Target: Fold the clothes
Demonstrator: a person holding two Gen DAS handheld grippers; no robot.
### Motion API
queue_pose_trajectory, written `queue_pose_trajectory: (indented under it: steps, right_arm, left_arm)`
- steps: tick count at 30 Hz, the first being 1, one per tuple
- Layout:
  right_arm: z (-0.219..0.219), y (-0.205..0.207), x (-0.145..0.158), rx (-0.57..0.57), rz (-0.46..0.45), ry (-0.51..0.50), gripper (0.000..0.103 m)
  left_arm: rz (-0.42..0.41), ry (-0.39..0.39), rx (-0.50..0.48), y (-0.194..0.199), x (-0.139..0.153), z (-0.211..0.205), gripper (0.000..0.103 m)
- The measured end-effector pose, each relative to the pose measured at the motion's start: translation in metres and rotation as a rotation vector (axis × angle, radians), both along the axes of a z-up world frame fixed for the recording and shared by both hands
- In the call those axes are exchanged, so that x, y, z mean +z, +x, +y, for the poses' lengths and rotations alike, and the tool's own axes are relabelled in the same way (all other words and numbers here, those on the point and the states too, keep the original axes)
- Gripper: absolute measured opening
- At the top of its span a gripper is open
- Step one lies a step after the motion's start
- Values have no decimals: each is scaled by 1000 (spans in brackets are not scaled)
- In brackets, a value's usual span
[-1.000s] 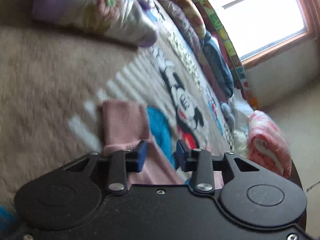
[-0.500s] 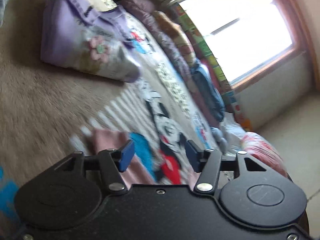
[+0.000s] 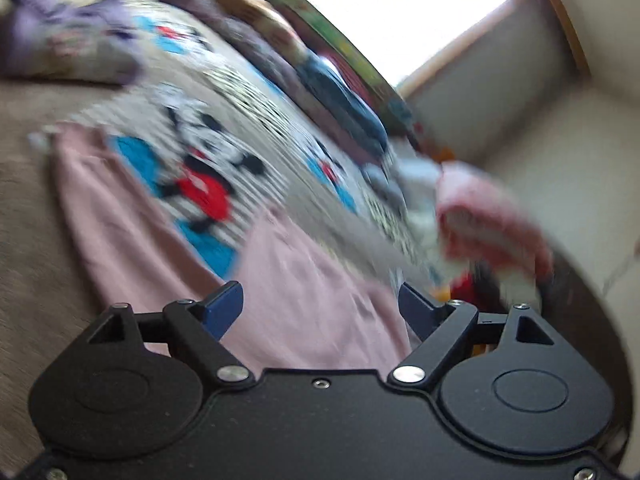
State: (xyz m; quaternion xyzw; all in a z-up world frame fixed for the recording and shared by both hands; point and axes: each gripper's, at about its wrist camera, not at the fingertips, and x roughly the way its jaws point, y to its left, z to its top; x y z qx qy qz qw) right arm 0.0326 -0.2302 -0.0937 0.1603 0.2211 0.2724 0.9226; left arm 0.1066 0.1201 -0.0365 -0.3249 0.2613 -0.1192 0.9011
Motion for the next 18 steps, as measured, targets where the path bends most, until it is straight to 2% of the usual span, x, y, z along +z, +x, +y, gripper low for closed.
queue_pose_trajectory:
  steps: [5,8,10,13,18]
  right_arm:
    - [-92,-9,-26,-275,80,303,48]
    - [-148,-14,-42,-440,128,485,48]
    - [-185,-18,-53,-550,160,606,51]
    - [-201,-24,-62,-606,147,691,54]
    - [-214,-28,-75,-673,144,809,54]
  left_arm:
    - [-63,311,-209,1,6,-118,85]
    - [-110,484,-335,3,-4,-188,85]
    - [-158,636,-397,1,-14,-239,85]
    - [-236,880,-474,-3,-39,-306,85]
    - [-317,1147,-550,-6,-75,-392,77]
